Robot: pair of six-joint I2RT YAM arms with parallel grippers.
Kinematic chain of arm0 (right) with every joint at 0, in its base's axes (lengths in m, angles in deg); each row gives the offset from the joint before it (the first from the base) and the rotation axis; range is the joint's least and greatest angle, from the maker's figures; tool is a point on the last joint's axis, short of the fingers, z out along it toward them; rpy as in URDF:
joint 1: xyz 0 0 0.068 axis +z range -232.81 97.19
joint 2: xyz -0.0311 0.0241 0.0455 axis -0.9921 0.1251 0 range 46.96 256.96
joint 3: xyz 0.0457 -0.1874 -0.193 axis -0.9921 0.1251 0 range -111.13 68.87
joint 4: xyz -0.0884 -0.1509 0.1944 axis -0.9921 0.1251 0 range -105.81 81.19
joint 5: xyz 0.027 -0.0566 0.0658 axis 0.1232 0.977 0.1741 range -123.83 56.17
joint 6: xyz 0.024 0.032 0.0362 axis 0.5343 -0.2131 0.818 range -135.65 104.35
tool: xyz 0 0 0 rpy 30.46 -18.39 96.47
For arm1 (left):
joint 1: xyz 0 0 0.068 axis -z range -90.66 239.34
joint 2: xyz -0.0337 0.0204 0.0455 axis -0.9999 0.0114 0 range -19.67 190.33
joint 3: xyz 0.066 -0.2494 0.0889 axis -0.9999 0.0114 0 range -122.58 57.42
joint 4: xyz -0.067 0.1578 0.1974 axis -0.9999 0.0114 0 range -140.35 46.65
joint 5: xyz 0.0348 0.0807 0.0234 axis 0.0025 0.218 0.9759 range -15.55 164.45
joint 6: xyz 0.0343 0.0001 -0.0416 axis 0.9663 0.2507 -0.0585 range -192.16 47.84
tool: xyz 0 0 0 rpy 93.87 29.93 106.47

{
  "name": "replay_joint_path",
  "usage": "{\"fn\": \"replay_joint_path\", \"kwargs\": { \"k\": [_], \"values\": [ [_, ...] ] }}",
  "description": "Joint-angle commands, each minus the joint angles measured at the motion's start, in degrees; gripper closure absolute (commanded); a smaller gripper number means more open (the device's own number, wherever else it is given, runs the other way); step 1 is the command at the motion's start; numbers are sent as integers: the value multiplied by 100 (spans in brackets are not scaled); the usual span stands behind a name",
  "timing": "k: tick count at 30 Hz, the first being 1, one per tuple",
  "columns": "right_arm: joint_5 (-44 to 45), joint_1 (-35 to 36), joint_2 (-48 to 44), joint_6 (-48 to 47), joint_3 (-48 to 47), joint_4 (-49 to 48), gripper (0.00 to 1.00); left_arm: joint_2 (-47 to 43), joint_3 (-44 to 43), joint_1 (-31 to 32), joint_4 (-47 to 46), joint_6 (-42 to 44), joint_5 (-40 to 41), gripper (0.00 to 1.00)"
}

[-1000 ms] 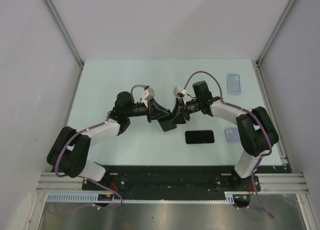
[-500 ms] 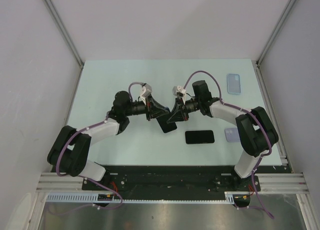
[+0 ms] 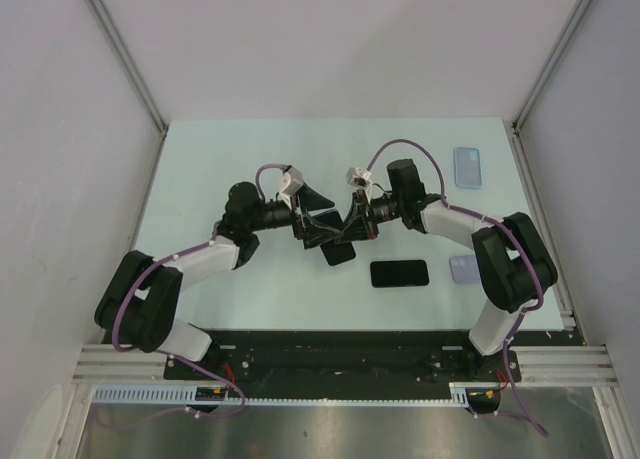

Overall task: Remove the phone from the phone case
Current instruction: Place the phone case at the center of the board.

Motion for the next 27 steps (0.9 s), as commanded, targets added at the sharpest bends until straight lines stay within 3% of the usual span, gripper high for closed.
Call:
{"fn": "replay_joint_path", "kwargs": {
  "k": [1,15,22,27],
  "values": [
    [113,-206,-1,481,-30,-506,100,-348,57,-66,-230,200,183,0],
    [834,-1120,201,887,-266,-517,100,-533,198,-128,-230,349,570,0],
    [1221,-1683,674,694,-1118,511,100,-471,216,-128,-230,375,579,0],
    [1538,-2043,1316,272,-2217,2101,100,-445,224,-128,-230,367,579,0]
  ]
}}
